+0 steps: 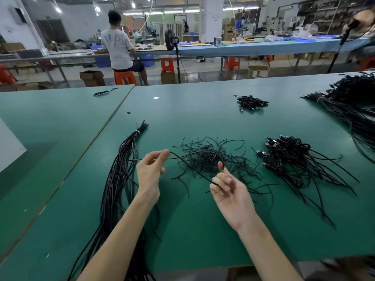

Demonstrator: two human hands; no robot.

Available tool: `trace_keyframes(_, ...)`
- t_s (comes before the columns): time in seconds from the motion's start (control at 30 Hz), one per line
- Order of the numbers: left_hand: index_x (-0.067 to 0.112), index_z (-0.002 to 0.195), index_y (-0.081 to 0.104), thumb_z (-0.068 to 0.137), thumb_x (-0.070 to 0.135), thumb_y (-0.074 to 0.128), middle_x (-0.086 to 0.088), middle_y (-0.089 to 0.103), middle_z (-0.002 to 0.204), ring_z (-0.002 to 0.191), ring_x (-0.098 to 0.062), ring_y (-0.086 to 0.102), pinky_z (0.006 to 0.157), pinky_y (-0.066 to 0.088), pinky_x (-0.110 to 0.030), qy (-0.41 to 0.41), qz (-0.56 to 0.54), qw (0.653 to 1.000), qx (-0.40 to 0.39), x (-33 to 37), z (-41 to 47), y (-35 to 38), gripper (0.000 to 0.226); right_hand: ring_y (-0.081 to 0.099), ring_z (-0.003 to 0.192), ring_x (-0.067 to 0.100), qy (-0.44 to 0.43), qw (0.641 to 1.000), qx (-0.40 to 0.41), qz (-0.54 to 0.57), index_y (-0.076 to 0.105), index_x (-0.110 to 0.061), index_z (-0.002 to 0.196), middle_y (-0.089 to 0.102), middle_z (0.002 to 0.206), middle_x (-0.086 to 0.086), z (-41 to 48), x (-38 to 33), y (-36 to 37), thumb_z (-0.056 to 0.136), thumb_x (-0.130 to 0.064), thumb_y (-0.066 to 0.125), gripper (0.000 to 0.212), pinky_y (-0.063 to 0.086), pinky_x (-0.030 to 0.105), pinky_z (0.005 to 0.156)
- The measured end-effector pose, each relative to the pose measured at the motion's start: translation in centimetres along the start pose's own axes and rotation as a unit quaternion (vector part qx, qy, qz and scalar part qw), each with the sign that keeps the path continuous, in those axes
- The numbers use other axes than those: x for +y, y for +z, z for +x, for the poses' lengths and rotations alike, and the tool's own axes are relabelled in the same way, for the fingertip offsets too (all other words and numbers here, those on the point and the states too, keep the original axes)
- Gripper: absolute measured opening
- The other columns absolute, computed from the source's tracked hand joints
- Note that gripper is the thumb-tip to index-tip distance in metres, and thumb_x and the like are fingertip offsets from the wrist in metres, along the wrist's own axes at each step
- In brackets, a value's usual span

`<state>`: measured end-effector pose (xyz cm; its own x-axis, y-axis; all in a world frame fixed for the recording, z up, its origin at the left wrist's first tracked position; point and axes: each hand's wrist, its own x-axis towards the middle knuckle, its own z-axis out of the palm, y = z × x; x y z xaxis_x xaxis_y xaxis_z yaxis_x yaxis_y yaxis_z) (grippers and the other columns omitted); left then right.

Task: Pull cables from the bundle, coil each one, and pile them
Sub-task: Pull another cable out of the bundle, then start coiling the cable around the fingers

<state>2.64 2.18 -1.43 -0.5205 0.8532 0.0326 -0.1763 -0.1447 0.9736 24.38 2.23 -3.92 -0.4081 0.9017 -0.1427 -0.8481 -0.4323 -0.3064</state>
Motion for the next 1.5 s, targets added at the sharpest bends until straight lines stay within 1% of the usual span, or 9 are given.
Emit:
trace_keyframes(0.13,0.013,0.089,0.076,0.073,0.029,0.083,0.001,0.061,0.078,0.068,-0.009,0.054,0.057,0.051,-0.017,-0.097,-0.135,0.986,-0.013,-0.5,1.0,-1.7,0.024,0.035,0.053,0.008,0.002,1.0,-0.003,-0.004,0.062,-0.006,0.125,0.039,0.067,-0.006,0.1,0.0,-0.1,0.097,-0.012,0.056,0.029,0.037,0.023,0.047)
trace_keyframes(0.37,0.003,0.109,0.069,0.081,0.013,0.077,-0.005,0.069,0.094,0.079,-0.008,0.07,0.069,0.058,-0.015,-0.168,-0.446,0.879,-0.03,-0.6,1.4,-3.3,0.031,0.039,0.057,0.009,-0.007,0.998,0.014,-0.066,0.065,-0.003,0.13,0.044,0.07,-0.003,0.2,0.2,-0.3,0.096,-0.015,0.059,0.037,0.04,0.023,0.051)
trace_keyframes(0.53,0.01,0.105,0.075,0.091,0.028,0.069,0.006,0.074,0.092,0.091,-0.012,0.073,0.084,0.061,-0.029,-0.157,-0.426,0.887,-0.084,-0.8,1.1,-2.8,0.023,0.043,0.059,0.01,-0.006,0.985,-0.005,-0.17,0.069,-0.004,0.128,0.049,0.073,-0.001,-0.1,0.6,-0.3,0.1,-0.019,0.058,0.033,0.039,0.022,0.052)
trace_keyframes(0.73,0.011,0.086,0.077,0.102,0.026,0.057,0.005,0.073,0.083,0.08,-0.011,0.074,0.075,0.062,-0.028,-0.191,-0.424,0.876,-0.125,-0.5,0.8,-2.8,0.03,0.045,0.061,0.011,-0.018,0.975,0.001,-0.223,0.071,-0.004,0.124,0.052,0.074,0.001,-0.2,0.8,-0.1,0.1,-0.016,0.056,0.03,0.039,0.023,0.052)
trace_keyframes(1.03,0.005,0.108,0.079,0.103,0.042,0.046,-0.005,0.079,0.105,0.098,-0.017,0.076,0.081,0.062,-0.033,-0.193,-0.379,0.885,-0.191,-0.9,1.1,-2.6,0.05,0.05,0.063,0.012,-0.029,0.971,0.012,-0.236,0.068,-0.003,0.125,0.057,0.078,0.004,-0.1,0.9,-0.1,0.104,-0.011,0.051,0.029,0.041,0.024,0.054)
trace_keyframes(1.17,0.001,0.114,0.077,0.106,0.038,0.044,-0.009,0.078,0.112,0.105,-0.017,0.075,0.084,0.062,-0.033,-0.188,-0.417,0.87,-0.182,-0.8,1.2,-2.7,0.05,0.064,0.078,0.014,-0.083,0.955,0.045,-0.283,0.064,-0.007,0.127,0.072,0.101,0.012,0.1,1.6,-0.1,0.105,-0.004,0.05,0.027,0.051,0.025,0.06)
trace_keyframes(1.23,0.002,0.113,0.077,0.104,0.038,0.045,-0.008,0.077,0.113,0.104,-0.016,0.075,0.083,0.062,-0.031,-0.177,-0.433,0.866,-0.178,-0.7,1.2,-2.8,0.05,0.069,0.087,0.015,-0.115,0.936,0.067,-0.326,0.056,-0.009,0.136,0.072,0.116,0.011,0.2,1.9,0.0,0.104,-0.003,0.052,0.033,0.057,0.029,0.071)
trace_keyframes(1.37,0.0,0.11,0.077,0.1,0.039,0.05,-0.008,0.077,0.115,0.101,-0.015,0.076,0.08,0.063,-0.031,-0.178,-0.463,0.849,-0.185,-0.6,1.1,-3.1,0.049,0.072,0.093,0.016,-0.204,0.84,0.105,-0.492,0.028,-0.03,0.158,0.064,0.125,-0.003,-0.2,2.5,-0.1,0.1,-0.009,0.064,0.072,0.055,0.039,0.097)
trace_keyframes(1.5,0.0,0.103,0.079,0.097,0.038,0.053,-0.007,0.078,0.11,0.099,-0.013,0.076,0.077,0.063,-0.029,-0.168,-0.471,0.85,-0.164,-0.6,1.2,-3.0,0.046,0.046,0.131,0.015,-0.28,0.714,0.128,-0.629,0.041,-0.034,0.151,0.027,0.147,-0.013,-0.6,3.0,-0.2,0.091,-0.029,0.076,0.07,0.044,0.034,0.108)
